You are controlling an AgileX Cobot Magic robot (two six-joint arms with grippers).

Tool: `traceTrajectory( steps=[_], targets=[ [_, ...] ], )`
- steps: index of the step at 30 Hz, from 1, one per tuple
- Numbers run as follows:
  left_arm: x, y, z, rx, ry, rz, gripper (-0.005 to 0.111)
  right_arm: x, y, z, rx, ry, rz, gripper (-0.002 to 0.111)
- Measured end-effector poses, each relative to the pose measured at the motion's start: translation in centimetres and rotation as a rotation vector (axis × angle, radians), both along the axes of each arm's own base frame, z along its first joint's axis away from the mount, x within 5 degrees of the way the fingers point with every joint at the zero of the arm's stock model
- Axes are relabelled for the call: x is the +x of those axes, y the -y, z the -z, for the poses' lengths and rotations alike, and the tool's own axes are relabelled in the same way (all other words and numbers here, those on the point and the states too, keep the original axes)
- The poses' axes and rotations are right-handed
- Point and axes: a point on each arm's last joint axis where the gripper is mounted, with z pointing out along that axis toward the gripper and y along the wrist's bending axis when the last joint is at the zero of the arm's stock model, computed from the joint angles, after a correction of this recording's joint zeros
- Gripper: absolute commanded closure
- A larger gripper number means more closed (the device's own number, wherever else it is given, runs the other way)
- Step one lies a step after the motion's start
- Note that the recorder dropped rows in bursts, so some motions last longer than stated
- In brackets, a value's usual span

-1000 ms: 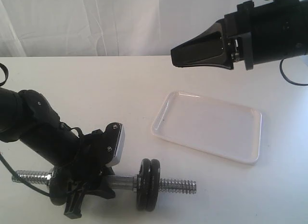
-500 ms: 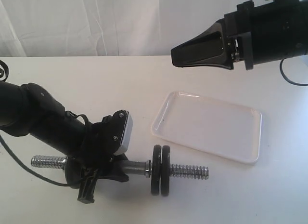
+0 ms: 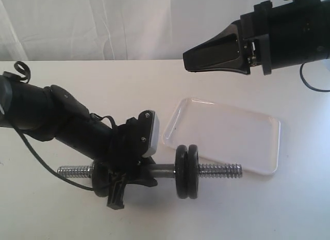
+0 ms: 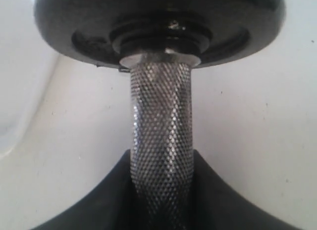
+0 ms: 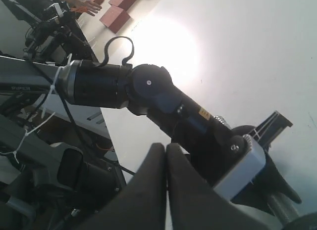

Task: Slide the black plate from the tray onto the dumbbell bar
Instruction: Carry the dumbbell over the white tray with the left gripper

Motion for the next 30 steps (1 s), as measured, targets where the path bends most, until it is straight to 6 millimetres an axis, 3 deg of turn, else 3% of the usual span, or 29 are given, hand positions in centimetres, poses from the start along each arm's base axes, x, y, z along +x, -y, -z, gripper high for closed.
traceTrajectory(
  steps=[7,20,30],
  targets=[
    [-0.7,3.4,-0.1,-0.012,0.03,0.082,0.107,0.0,0.0,0.0,0.001,-0.006,0.002,0.107],
    [0.1,9.3,0.7,-0.037,0.102,0.152,0.107,0.0,0.0,0.0,0.003,-0.017,0.006,0.107],
    [-0.5,12.0,0.9,-0.06,0.122,0.194,0.107,0.0,0.0,0.0,0.004,-0.021,0.007,0.107]
  ],
)
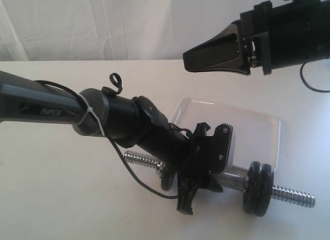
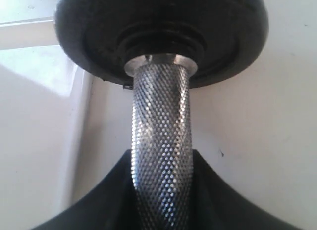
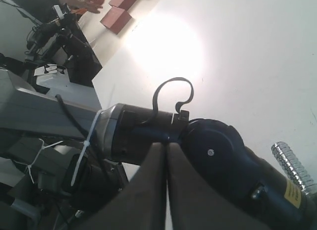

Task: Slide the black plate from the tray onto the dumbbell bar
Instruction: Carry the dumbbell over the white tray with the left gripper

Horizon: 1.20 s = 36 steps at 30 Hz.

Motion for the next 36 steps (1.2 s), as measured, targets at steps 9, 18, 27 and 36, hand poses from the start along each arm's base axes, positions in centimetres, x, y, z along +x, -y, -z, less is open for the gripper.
traceTrajectory(
  steps=[9,18,27,36],
  targets=[
    [-0.06,0.08,-0.04,-0.001,0.002,0.002,0.107,0.0,0.0,0.0,0.0,-0.002,0.001,0.107],
    [0.0,0.08,-0.04,-0.001,0.006,-0.003,0.1,0.0,0.0,0.0,0.0,-0.002,0.001,0.107],
    [0.04,0.08,-0.01,0.0,0.008,-0.006,0.075,0.0,0.0,0.0,0.0,-0.002,0.001,0.107],
    [0.05,0.1,0.14,0.002,0.006,-0.006,0.076,0.0,0.0,0.0,0.0,-0.002,0.001,0.107]
  ],
)
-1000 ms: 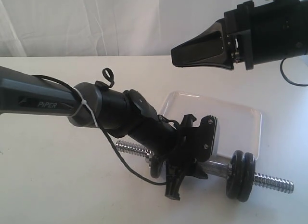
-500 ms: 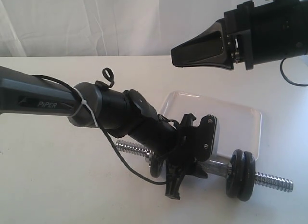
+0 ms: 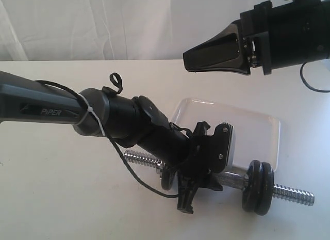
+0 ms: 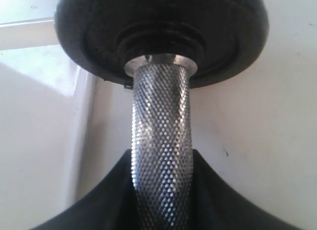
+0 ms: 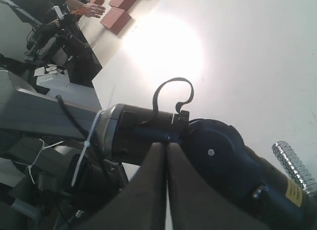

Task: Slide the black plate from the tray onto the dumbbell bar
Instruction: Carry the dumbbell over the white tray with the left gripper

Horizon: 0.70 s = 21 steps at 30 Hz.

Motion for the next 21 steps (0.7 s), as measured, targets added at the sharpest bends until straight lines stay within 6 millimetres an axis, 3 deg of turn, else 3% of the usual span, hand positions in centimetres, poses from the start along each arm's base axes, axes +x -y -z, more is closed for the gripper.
traceTrajectory(
  steps=[16,18,19,21],
  targets=[
    [0.1,0.3,0.2,-0.007,-0.014,-0.004,0.075,0.0,0.0,0.0,0.001,-0.005,0.002,0.107],
    [0.1,0.3,0.2,-0.007,-0.014,-0.004,0.067,0.0,0.0,0.0,0.001,-0.005,0.002,0.107],
    [0.1,0.3,0.2,-0.007,-0.014,-0.003,0.056,0.0,0.0,0.0,0.001,-0.005,0.002,0.107],
    [0.0,0.6,-1.0,-0.053,-0.038,-0.003,0.045,0.0,0.0,0.0,0.002,-0.009,0.003,0.107]
  ],
)
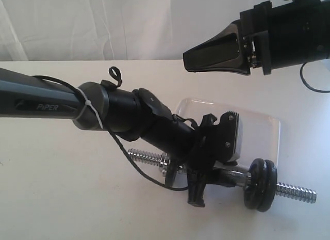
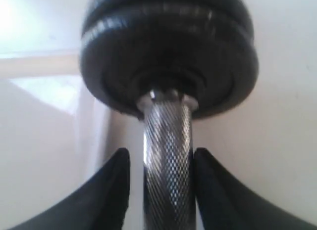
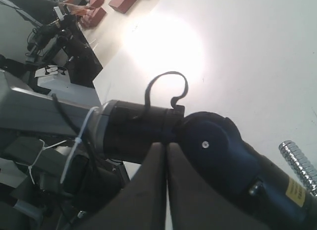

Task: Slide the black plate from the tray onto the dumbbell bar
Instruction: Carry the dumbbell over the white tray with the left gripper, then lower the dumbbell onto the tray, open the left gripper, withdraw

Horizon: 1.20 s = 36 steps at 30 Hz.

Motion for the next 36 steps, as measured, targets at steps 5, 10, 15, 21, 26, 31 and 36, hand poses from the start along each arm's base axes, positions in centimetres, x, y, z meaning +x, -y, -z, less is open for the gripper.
traceTrajectory(
  steps=[5,10,15,21,26,31,36],
  targets=[
    [0.1,0.4,-1.8,-0.059,-0.002,-0.022,0.044,0.0,0.0,0.0,0.001,-0.007,0.002,0.107],
    [0.1,0.4,-1.8,-0.06,-0.002,-0.025,0.044,0.0,0.0,0.0,0.001,-0.007,0.002,0.107],
    [0.1,0.4,-1.8,-0.06,-0.002,-0.025,0.044,0.0,0.0,0.0,0.001,-0.007,0.002,0.107],
    [0.1,0.4,-1.8,-0.06,-0.002,-0.025,0.044,0.0,0.0,0.0,0.001,-0.007,0.002,0.107],
    [0.1,0.4,-1.8,-0.06,-0.001,-0.029,0.044,0.0,0.0,0.0,0.001,-0.007,0.002,0.107],
    [0.1,0.3,-2.3,-0.07,0.008,-0.03,0.044,0.0,0.0,0.0,0.002,-0.01,0.003,0.107],
    [-0.3,-0.3,-4.5,-0.072,-0.01,-0.065,0.045,0.0,0.0,0.0,0.002,-0.013,0.005,0.107]
  ],
)
